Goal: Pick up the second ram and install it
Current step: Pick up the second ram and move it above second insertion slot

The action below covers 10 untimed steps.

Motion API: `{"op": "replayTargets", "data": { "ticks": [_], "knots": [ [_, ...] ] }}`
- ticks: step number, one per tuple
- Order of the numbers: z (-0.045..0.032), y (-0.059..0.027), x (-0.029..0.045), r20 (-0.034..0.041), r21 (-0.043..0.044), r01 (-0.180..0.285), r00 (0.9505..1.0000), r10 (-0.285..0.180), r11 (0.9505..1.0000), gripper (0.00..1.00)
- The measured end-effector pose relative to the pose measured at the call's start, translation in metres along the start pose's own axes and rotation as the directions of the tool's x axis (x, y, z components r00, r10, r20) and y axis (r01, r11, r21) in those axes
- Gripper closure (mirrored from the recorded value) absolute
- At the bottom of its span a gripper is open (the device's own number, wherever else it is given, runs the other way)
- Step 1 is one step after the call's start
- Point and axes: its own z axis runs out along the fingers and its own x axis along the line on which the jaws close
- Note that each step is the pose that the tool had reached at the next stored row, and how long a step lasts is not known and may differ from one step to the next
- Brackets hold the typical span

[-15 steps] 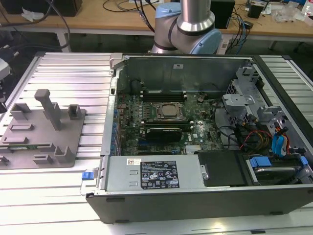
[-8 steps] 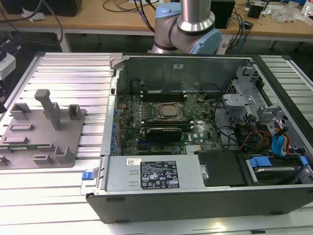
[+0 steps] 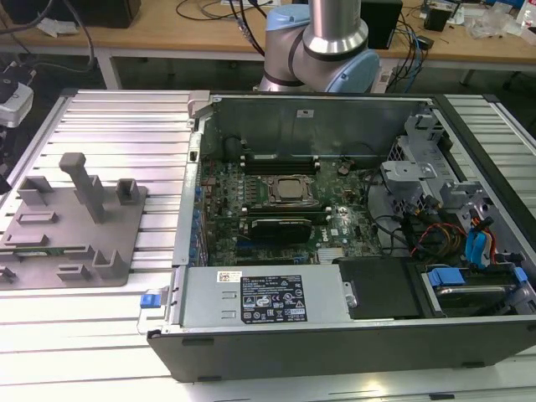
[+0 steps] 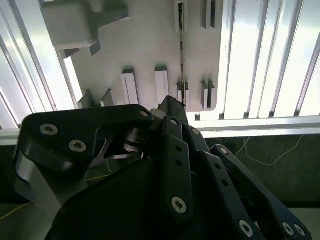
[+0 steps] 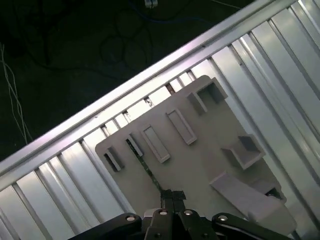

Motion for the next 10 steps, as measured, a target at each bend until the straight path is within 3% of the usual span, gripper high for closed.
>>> {"op": "replayTargets", "data": {
  "ticks": [1,3,6,8,10],
  "knots": [
    [0.0002,0.0,0.0,-0.002,-0.001,0.045,0.999,-0.045,0.999,0.92],
    [0.0006,-0.0001,0.0,-0.0039,-0.0021,0.09,0.996,-0.09,0.996,0.92],
    [0.0027,-0.0002,0.0001,-0.008,-0.0048,0.188,0.9822,-0.188,0.9822,0.92],
    [0.006,-0.0003,0.0002,-0.0107,-0.0069,0.258,0.9661,-0.258,0.9662,0.92],
    [0.0109,-0.0005,0.0002,-0.0139,-0.0103,0.343,0.9393,-0.343,0.9394,0.92]
  ]
}}
